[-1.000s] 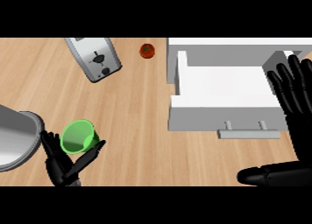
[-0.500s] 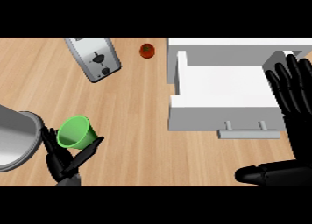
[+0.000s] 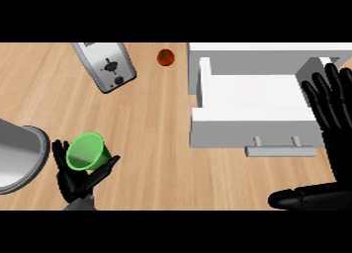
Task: Pick up the cup, place it into the drawer and close the drawer
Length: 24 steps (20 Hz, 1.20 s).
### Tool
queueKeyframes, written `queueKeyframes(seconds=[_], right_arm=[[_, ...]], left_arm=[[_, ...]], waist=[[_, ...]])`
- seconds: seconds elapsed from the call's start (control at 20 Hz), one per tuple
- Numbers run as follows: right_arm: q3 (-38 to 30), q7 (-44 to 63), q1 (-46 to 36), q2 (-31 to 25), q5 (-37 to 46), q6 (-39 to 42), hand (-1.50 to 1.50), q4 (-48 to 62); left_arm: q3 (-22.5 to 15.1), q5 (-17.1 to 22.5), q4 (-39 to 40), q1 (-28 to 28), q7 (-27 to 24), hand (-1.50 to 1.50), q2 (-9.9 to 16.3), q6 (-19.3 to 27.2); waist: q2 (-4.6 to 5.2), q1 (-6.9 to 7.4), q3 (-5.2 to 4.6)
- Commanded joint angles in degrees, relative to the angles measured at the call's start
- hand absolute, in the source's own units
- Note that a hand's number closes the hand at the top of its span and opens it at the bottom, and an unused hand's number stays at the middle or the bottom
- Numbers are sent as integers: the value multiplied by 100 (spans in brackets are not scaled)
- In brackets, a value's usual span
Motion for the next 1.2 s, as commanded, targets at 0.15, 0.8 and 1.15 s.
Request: queueKeyframes(seconds=[0.15,0.8,1.15], right_arm=[[80,-313,243,102,94,67,-150,67],[-207,3,147,-145,-182,151,-150,-163],[-44,41,25,19,5,-26,-150,10]], left_arm=[[125,-15,785,-445,-647,150,2,-765],[-638,-833,530,-423,-465,150,466,-1709],[-785,-923,182,-477,-551,150,828,-2514]], waist=[[1,-7,0],[-15,-14,4],[-10,30,2]])
